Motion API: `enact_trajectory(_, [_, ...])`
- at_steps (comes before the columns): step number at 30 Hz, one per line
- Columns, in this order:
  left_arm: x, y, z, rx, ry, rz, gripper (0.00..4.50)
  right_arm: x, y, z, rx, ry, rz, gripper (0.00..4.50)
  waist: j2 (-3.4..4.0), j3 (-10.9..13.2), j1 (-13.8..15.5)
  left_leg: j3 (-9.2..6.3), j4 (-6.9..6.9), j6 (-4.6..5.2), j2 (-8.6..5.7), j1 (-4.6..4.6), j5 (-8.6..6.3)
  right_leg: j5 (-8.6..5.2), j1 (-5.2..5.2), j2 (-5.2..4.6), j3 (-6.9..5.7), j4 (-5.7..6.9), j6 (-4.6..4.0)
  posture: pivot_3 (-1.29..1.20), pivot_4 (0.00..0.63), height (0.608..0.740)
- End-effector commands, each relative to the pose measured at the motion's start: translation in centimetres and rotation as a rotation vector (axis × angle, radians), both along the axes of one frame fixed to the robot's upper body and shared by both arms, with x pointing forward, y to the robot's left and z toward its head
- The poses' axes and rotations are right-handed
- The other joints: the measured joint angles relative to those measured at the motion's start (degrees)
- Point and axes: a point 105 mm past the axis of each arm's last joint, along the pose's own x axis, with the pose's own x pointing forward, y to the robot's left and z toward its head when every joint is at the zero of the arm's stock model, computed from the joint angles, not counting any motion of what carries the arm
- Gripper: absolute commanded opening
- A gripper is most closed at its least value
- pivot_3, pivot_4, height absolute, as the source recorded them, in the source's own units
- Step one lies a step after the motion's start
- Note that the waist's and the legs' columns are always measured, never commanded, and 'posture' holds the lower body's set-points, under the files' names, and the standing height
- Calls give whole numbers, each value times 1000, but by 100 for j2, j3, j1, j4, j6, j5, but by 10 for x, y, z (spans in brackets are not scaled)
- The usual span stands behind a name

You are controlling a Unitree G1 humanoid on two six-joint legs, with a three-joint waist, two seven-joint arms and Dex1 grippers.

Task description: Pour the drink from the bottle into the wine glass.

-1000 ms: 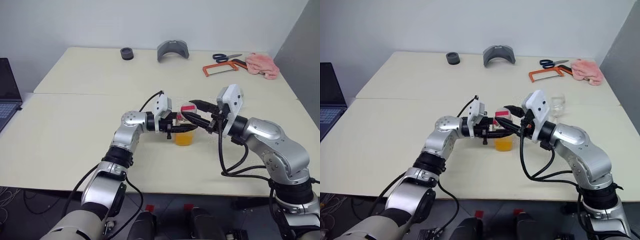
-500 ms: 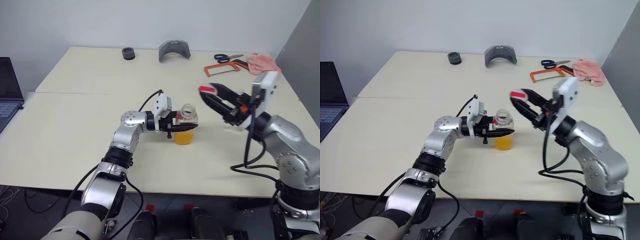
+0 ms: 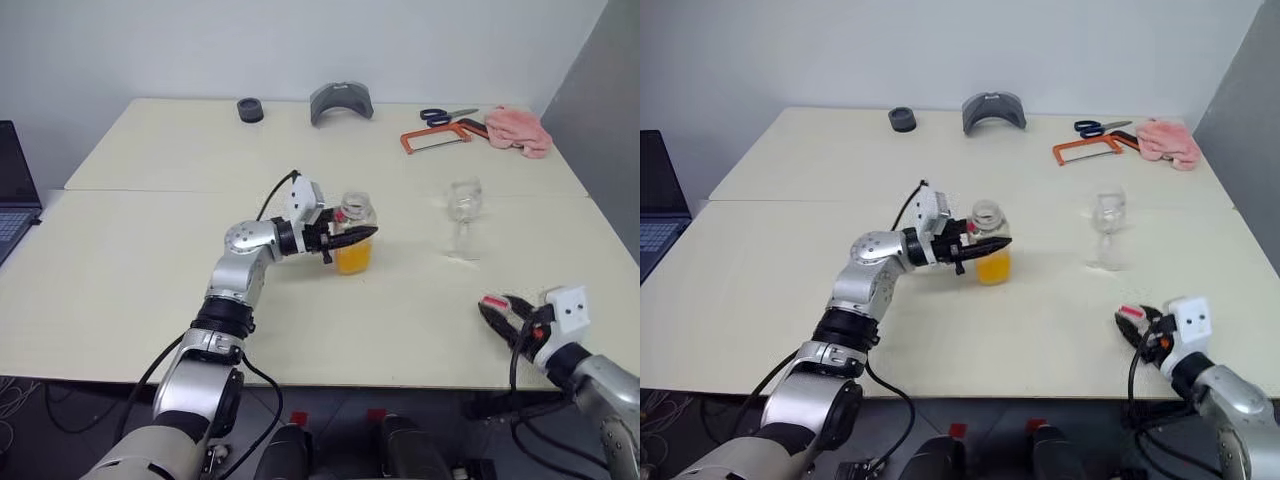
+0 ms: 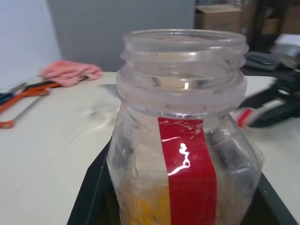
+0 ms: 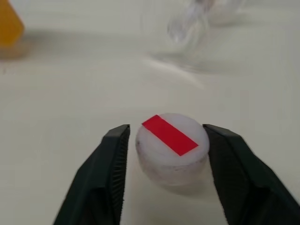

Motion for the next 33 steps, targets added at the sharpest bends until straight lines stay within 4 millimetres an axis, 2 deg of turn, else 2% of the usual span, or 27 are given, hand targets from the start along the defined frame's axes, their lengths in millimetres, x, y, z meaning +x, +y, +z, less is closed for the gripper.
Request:
enact_trajectory(1, [14,18,24,-46,-88,131,1671,-1,-4,11,-98,-32,75,3977,3,-2,3,-1,1,0,-2,0,0,0,0,-2,2,1,0,0,150,740])
enact_trajectory(2, [18,22,26,-52,-96,167,1671,-2,-5,11,-125,-20,98,4359,2,-1,12,-2,2,0,-3,2,0,0,0,-4,6,1,1,0,150,740])
enact_trajectory(3, [22,27,27,-57,-104,206,1671,-3,-6,11,-156,-15,122,4500,1,-1,24,-2,4,0,-4,0,0,0,0,-7,4,0,1,0,150,740])
enact_trajectory(6, [31,43,32,-77,-128,317,1671,0,-8,21,-221,-35,171,4500,0,0,56,-1,4,0,-5,-2,0,0,2,-5,-4,-1,1,0,150,740])
enact_trajectory(9, [42,64,38,-97,-150,451,1671,7,-4,40,-298,-82,231,4500,-1,1,54,-1,4,-1,-4,-4,0,0,1,-6,-2,-2,1,0,150,740])
enact_trajectory(10, [47,73,39,-103,-156,505,1671,10,3,50,-297,-110,264,4500,-2,1,53,-1,4,-1,-5,-3,0,0,0,-7,-1,-1,1,0,150,740])
enact_trajectory(12, [54,90,42,-118,-159,602,1671,16,23,70,-254,-169,336,4500,-2,1,44,-1,4,-1,-3,-2,0,0,0,-4,-2,-1,1,0,150,740])
enact_trajectory(14, [61,111,45,-136,-161,718,1671,25,61,95,-170,-254,450,4500,-4,2,13,-3,2,-1,0,0,1,0,-1,-2,-2,1,1,0,150,740])
enact_trajectory(16, [66,129,46,-152,-151,811,1671,32,96,111,-125,-314,554,4500,-11,6,-26,-7,3,-1,3,0,1,1,-3,-1,-4,1,1,0,150,740])
enact_trajectory(25, [71,181,37,-223,-78,1040,1671,67,204,135,-25,-377,721,4500,-21,4,21,-26,9,-25,-1,-31,14,2,-24,-36,-18,-2,-1,0,150,740])
enact_trajectory(28, [70,191,31,-238,-53,1078,1671,76,227,137,-31,-388,737,4500,-26,1,51,-29,10,-26,-3,-33,14,2,-25,-39,-22,-2,-1,0,150,740])
enact_trajectory(33, [68,200,25,-244,-42,1110,1671,82,248,137,-51,-406,759,4500,-29,-1,53,-28,9,-26,-6,-33,15,2,-28,-39,-22,-1,-1,0,150,740])
